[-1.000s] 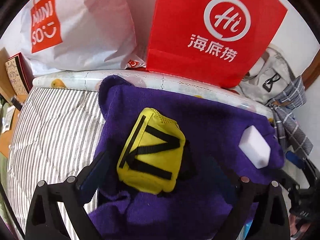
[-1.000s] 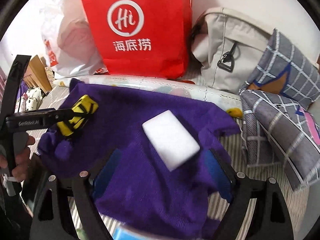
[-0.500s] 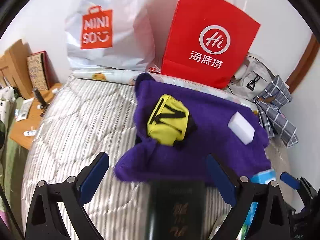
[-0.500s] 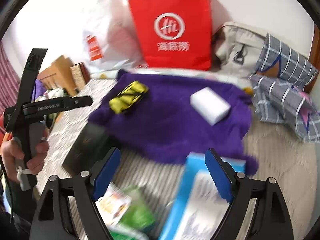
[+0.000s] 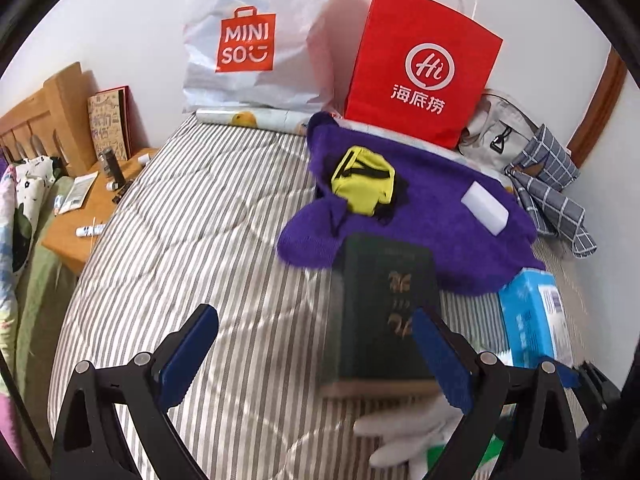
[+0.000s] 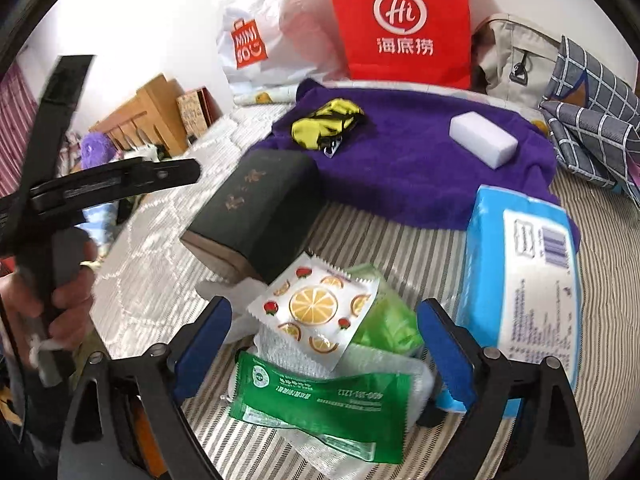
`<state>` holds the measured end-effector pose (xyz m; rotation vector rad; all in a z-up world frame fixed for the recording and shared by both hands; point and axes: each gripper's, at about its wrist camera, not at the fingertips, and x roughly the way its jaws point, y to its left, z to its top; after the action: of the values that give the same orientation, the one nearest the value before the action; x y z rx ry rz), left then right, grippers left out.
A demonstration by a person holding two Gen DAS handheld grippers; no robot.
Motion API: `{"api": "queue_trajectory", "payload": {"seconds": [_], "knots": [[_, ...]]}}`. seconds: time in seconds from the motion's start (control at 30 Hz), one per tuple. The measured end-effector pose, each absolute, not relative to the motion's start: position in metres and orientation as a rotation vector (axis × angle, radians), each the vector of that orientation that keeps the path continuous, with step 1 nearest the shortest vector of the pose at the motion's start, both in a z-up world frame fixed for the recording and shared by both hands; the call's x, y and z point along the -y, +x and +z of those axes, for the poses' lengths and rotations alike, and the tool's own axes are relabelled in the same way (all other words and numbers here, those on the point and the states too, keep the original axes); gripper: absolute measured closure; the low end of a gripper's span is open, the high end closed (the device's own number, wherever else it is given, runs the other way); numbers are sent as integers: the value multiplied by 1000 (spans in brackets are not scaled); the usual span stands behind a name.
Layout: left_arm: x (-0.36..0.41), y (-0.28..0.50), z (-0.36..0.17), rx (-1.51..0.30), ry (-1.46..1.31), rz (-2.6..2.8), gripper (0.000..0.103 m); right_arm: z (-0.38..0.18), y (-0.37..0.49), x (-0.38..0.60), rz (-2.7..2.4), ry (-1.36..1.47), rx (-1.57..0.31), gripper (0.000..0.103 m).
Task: Organize soft objects
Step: 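Grasp the orange-print snack packet with the right tool while the left tool moves toward the white gloves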
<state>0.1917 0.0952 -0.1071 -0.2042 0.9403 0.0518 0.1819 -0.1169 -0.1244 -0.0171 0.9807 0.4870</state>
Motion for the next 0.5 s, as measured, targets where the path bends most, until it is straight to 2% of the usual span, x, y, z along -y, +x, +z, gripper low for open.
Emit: {"api": "queue_trajectory", "payload": {"seconds": [0.5], "knots": [[-108,163,-124,-964,-204,80,5,-154,191,86,410,-109,-976,11]]}}
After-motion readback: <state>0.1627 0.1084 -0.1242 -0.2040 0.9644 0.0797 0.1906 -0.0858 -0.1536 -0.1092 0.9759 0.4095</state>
